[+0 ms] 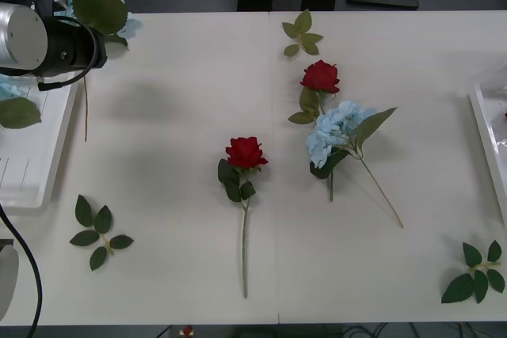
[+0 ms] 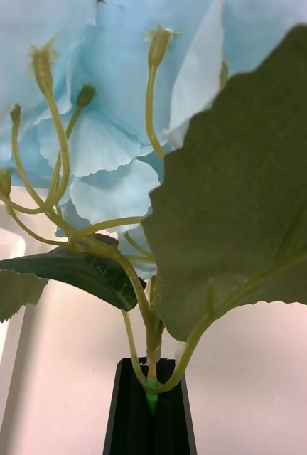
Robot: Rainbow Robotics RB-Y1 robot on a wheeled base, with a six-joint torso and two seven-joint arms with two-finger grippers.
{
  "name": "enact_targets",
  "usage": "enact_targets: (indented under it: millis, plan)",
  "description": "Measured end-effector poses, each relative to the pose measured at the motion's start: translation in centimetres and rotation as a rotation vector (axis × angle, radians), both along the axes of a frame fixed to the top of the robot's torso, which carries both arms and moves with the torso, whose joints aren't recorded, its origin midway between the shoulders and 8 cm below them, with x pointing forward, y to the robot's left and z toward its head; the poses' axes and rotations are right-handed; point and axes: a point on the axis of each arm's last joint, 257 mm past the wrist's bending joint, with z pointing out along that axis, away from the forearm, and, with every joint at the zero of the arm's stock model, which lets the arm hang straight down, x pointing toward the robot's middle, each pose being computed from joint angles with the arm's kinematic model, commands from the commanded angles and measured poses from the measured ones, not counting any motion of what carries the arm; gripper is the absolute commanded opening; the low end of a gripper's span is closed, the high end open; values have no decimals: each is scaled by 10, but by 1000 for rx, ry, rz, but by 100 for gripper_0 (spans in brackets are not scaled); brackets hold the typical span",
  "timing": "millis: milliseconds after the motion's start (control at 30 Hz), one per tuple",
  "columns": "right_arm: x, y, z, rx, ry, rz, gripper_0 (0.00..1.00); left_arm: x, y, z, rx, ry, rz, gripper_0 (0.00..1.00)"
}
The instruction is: Place the red flowers into the right box and the blue flowers into the left box. If a person shows an open palm, hand one flower to the person first, then continue sorting.
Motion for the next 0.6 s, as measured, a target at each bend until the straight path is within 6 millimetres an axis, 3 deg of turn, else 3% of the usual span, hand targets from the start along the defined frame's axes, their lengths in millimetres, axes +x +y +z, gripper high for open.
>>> enact_targets:
  millis: [133, 400, 600]
  plan:
    - [7, 47, 7, 108, 21, 65, 100, 0, 0, 0, 1, 0, -1, 0]
    - [21, 127, 45, 238, 39, 144, 100, 0, -1, 0, 0, 1, -1, 0]
    - [13, 187, 64, 296, 65, 150, 100, 0, -1, 0, -2, 1, -3, 0]
